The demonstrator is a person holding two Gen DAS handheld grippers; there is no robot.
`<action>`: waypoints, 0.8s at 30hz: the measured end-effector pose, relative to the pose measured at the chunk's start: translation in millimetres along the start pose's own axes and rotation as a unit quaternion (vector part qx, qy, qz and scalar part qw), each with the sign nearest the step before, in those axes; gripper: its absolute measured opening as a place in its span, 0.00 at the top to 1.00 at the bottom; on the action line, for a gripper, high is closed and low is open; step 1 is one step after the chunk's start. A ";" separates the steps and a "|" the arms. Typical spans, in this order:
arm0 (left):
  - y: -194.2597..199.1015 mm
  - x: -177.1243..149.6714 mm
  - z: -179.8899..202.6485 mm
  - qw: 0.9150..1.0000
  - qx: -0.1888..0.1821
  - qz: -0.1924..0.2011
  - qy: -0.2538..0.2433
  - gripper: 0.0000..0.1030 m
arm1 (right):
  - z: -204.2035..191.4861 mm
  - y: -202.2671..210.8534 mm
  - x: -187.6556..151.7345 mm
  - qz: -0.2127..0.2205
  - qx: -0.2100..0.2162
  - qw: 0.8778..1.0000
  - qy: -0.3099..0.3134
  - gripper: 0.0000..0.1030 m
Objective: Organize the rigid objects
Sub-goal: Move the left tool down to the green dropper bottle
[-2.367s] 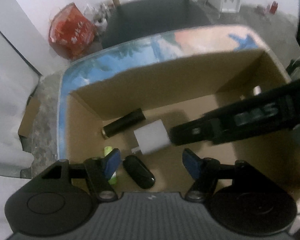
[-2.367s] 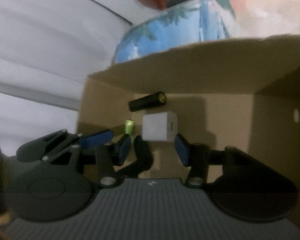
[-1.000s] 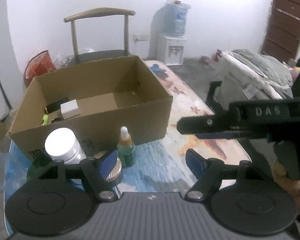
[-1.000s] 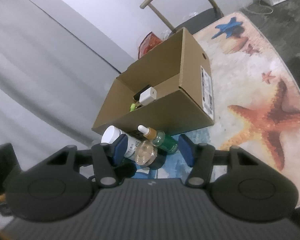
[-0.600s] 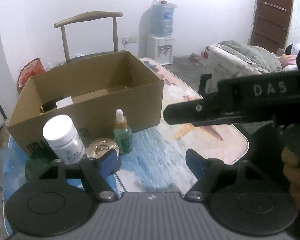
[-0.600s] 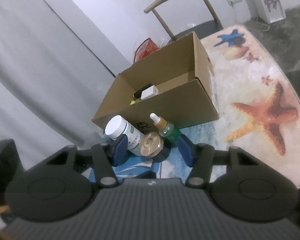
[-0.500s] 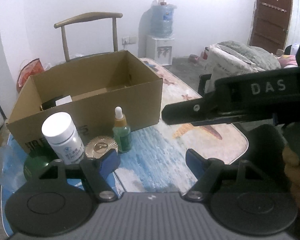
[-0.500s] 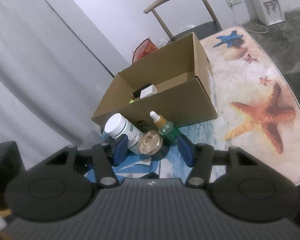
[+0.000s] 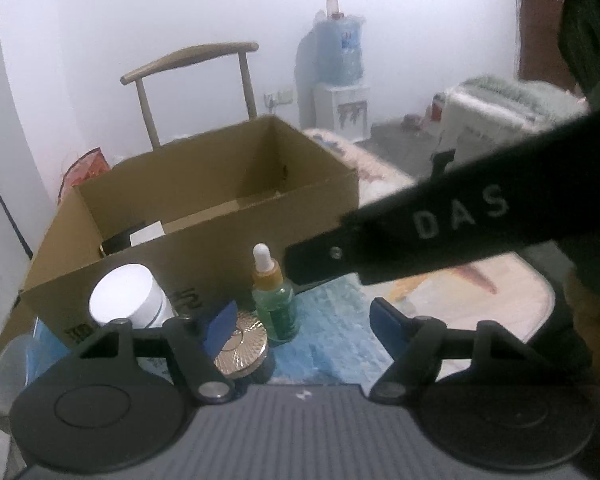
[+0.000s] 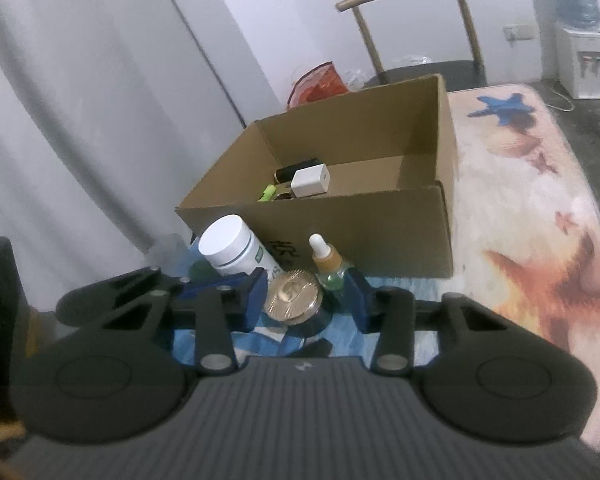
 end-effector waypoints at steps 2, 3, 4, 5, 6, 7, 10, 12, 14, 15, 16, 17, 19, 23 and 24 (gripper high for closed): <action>-11.3 1.2 -2.0 1.000 0.006 -0.009 0.003 0.31 | 3.2 -11.0 4.9 -0.007 0.007 1.000 0.008 0.65; -16.3 1.8 -4.0 1.000 0.006 -0.012 0.007 0.31 | 4.2 -16.5 7.5 -0.010 0.008 1.000 0.015 0.67; -20.9 2.5 -6.4 1.000 0.004 -0.015 0.011 0.31 | 4.9 -21.2 9.8 -0.012 0.006 1.000 0.023 0.67; -24.8 3.2 -8.6 1.000 0.003 -0.017 0.014 0.31 | 5.3 -24.5 11.6 -0.012 0.005 0.999 0.030 0.68; -28.5 3.9 -10.5 1.000 0.002 -0.018 0.014 0.31 | 5.9 -27.5 13.8 -0.013 0.005 0.999 0.036 0.68; -32.1 4.7 -12.0 1.000 0.003 -0.020 0.013 0.33 | 6.8 -30.2 15.9 -0.014 0.008 0.999 0.040 0.69; -41.5 7.3 -14.2 1.000 0.006 -0.023 0.007 0.37 | 9.0 -38.8 21.4 -0.017 0.016 0.999 0.048 0.71; -46.4 7.8 -13.3 1.000 0.002 -0.025 -0.001 0.37 | 10.4 -44.6 25.2 -0.018 0.016 0.998 0.056 0.73; -51.7 7.5 -10.7 1.000 -0.001 -0.029 -0.010 0.39 | 10.3 -49.4 27.7 -0.019 0.016 0.998 0.064 0.74; -54.4 7.0 -9.4 0.999 -0.003 -0.031 -0.014 0.40 | 11.3 -52.3 28.4 -0.022 0.015 0.997 0.067 0.76; -57.0 6.6 -8.2 0.999 -0.005 -0.032 -0.018 0.41 | 12.5 -55.1 28.9 -0.025 0.015 0.997 0.068 0.76; -59.1 6.5 -7.3 0.999 -0.007 -0.033 -0.019 0.41 | 14.0 -57.3 28.5 -0.027 0.015 0.997 0.069 0.77; -62.6 6.8 -6.9 0.999 -0.009 -0.033 -0.018 0.41 | 17.4 -62.7 28.5 -0.034 0.017 0.997 0.067 0.78; -67.5 6.4 -6.5 0.999 -0.012 -0.033 -0.020 0.41 | 23.0 -67.8 31.0 -0.039 0.028 0.997 0.059 0.80; -68.7 5.4 -6.4 0.999 -0.013 -0.036 -0.021 0.41 | 23.9 -68.4 30.5 -0.040 0.030 0.997 0.057 0.80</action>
Point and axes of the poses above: each gripper's, at about its wrist camera, not at the fingertips, and y roughly against the way its jaws point, z to its right, x to its top, the point moved 2 cm from there along -y, roughly the way its jaws point, and after that the axes turned 1 degree about y, right-handed, at the moved point
